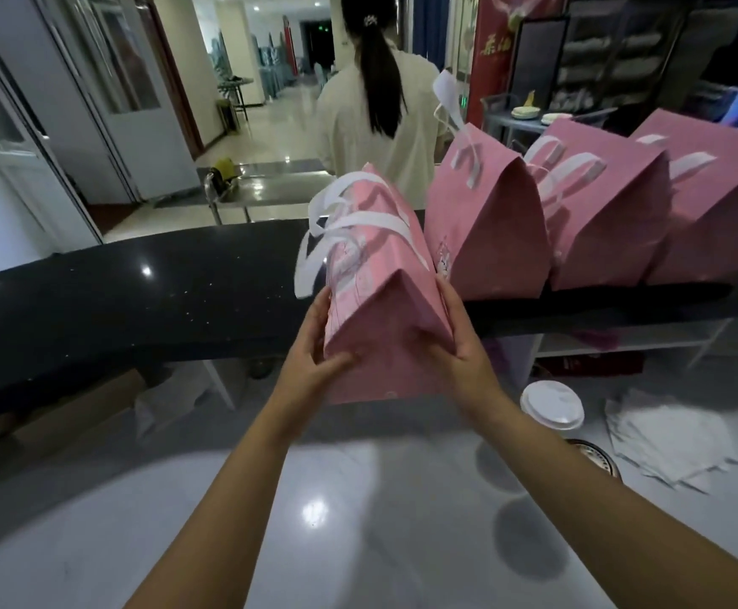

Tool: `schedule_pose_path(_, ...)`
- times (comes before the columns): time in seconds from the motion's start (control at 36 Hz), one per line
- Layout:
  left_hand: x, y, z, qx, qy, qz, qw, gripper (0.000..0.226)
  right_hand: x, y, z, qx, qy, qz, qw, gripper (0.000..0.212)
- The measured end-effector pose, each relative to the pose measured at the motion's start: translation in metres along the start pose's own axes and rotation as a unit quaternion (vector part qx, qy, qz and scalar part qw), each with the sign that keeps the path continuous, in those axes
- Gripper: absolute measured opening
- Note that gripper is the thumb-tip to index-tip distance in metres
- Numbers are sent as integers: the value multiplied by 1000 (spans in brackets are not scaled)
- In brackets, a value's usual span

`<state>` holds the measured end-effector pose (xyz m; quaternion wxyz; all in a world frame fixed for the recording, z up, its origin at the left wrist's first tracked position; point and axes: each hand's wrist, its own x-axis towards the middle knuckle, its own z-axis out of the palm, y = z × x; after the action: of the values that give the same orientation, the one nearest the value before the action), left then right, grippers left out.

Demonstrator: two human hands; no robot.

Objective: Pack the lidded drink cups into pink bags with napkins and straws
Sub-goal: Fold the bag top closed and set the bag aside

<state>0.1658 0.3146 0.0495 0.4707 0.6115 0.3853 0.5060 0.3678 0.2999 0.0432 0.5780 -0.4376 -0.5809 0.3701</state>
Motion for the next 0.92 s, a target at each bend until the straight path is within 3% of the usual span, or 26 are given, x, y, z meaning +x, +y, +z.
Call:
schedule_pose_path(0.17,13,-5,0,4,18,-1,1000,92,14,0,-1,-28,-1,-5,1000,69)
schedule_pose_path(0.44,60,-5,-6,19,-54,-31,998,112,60,9,-10,-58,57,1,997,66)
schedule_pose_path(0.69,97,-19,3,12,12,-39,999,90,72,15,-15,-116,104,54,986,67)
schedule_pose_path(0.92,131,-21,6,26,-28,-49,998,84,79,9,-13,-192,92,69,975,75)
